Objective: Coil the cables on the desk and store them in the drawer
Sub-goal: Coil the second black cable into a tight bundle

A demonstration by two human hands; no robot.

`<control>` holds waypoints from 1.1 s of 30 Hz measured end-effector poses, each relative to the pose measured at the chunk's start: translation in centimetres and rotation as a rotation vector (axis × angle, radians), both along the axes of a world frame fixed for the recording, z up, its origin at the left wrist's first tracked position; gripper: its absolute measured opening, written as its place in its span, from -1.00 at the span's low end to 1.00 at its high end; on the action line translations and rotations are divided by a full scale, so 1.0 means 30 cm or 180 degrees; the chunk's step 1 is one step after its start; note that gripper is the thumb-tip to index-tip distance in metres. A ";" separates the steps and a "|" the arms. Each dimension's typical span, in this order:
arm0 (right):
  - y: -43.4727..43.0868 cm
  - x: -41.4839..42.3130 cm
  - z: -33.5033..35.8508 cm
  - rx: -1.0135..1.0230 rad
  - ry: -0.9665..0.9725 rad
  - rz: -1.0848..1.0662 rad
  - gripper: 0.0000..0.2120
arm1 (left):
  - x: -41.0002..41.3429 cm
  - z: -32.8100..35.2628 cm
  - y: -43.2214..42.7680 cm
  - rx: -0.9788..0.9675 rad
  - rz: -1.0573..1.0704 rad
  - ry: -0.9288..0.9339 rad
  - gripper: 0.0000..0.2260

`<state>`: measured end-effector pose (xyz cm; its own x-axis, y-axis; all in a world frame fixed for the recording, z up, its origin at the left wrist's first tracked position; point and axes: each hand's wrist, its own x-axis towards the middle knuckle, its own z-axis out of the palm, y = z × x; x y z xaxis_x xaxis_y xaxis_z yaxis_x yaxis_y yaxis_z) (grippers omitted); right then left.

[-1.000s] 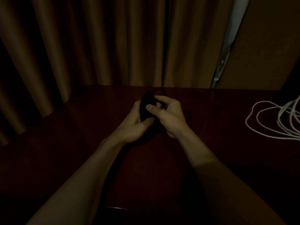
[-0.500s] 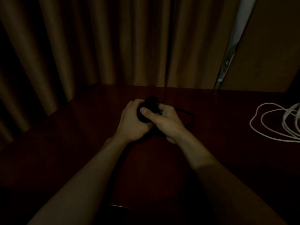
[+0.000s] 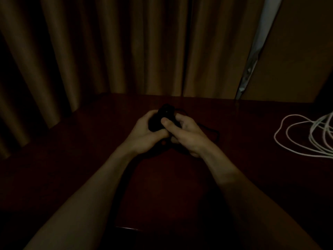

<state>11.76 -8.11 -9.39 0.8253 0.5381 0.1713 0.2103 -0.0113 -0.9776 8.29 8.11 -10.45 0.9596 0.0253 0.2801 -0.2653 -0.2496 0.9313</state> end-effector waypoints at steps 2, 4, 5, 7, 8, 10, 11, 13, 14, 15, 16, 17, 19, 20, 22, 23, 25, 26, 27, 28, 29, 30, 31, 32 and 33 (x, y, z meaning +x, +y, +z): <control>0.024 0.001 -0.006 0.0189 0.0011 -0.0373 -0.76 | 0.009 -0.001 -0.009 0.0097 0.0286 -0.0193 -0.56; 0.046 0.006 -0.007 0.0420 0.0161 -0.0746 -0.68 | 0.013 0.002 -0.017 0.0228 0.0533 -0.0275 -0.54; 0.054 0.010 -0.010 0.0430 0.0180 -0.0899 -0.62 | 0.012 0.002 -0.018 0.0270 0.0615 -0.0256 -0.53; 0.063 0.017 -0.020 0.0289 0.0060 -0.1057 -0.64 | 0.009 -0.001 -0.020 0.0376 0.0689 -0.0183 -0.52; 0.065 0.018 -0.024 0.0249 -0.0013 -0.1045 -0.66 | 0.007 -0.004 -0.020 0.0438 0.0710 -0.0159 -0.52; 0.068 0.012 -0.027 0.0315 -0.0058 -0.0911 -0.67 | 0.005 -0.007 -0.020 0.0511 0.0697 -0.0145 -0.53; 0.071 0.009 -0.028 0.0356 -0.0071 -0.0888 -0.66 | 0.003 -0.006 -0.022 0.0526 0.0666 -0.0132 -0.52; 0.075 0.008 -0.030 0.0364 -0.0089 -0.0966 -0.66 | 0.002 -0.004 -0.027 0.0554 0.0553 -0.0053 -0.48; 0.076 0.006 -0.025 0.0378 -0.0066 -0.1005 -0.67 | 0.000 -0.003 -0.030 0.0570 0.0472 0.0006 -0.46; 0.072 0.005 -0.020 0.0419 -0.0041 -0.0995 -0.69 | -0.001 -0.002 -0.030 0.0547 0.0383 0.0069 -0.45; 0.062 0.006 -0.016 0.0466 -0.0015 -0.0927 -0.72 | -0.002 0.003 -0.029 0.0440 0.0279 0.0128 -0.46; 0.045 0.011 -0.013 0.0507 -0.0001 -0.0826 -0.74 | -0.002 0.008 -0.022 0.0243 0.0154 0.0178 -0.47; 0.011 0.012 0.002 0.0572 0.0081 -0.0564 -0.74 | -0.002 0.014 0.003 -0.0235 -0.0103 0.0221 -0.45; -0.004 0.012 0.004 0.0608 0.0130 -0.0401 -0.73 | -0.001 0.016 0.013 -0.0418 -0.0215 0.0254 -0.41; -0.014 0.011 0.005 0.0662 0.0220 -0.0097 -0.71 | -0.002 0.017 0.015 -0.0618 -0.0392 0.0386 -0.34; -0.010 0.012 0.002 0.0635 0.0222 -0.0012 -0.71 | -0.005 0.016 0.009 -0.0604 -0.0462 0.0446 -0.37; 0.004 0.016 -0.014 0.0450 0.0089 -0.0014 -0.70 | -0.007 0.011 -0.004 -0.0444 -0.0516 0.0423 -0.52; 0.013 0.014 -0.015 0.0315 0.0024 -0.0084 -0.69 | -0.008 0.012 -0.010 -0.0385 -0.0443 0.0364 -0.57; 0.019 0.014 -0.016 0.0228 0.0004 -0.0179 -0.68 | -0.011 0.015 -0.016 -0.0328 -0.0320 0.0294 -0.60; 0.023 0.015 -0.015 0.0198 0.0015 -0.0276 -0.68 | -0.010 0.018 -0.020 -0.0246 -0.0191 0.0206 -0.63; 0.025 0.013 -0.010 0.0205 0.0045 -0.0378 -0.68 | -0.009 0.020 -0.022 -0.0178 -0.0084 0.0121 -0.64; 0.028 0.010 -0.002 0.0193 0.0066 -0.0495 -0.67 | -0.006 0.020 -0.024 -0.0125 0.0012 0.0059 -0.65; 0.030 0.005 0.004 0.0156 0.0057 -0.0610 -0.66 | 0.000 0.017 -0.024 -0.0080 0.0122 0.0022 -0.64; 0.032 0.004 0.006 0.0100 0.0008 -0.0688 -0.64 | 0.005 0.012 -0.021 -0.0014 0.0238 -0.0021 -0.64; 0.032 0.006 0.006 0.0047 -0.0033 -0.0717 -0.64 | 0.008 0.007 -0.019 0.0070 0.0362 -0.0081 -0.63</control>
<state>11.94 -7.13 -9.22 0.9225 0.3379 0.1868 0.2140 -0.0447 -0.9758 8.53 7.54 -10.24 0.9435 0.1272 0.3059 -0.2575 -0.2995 0.9187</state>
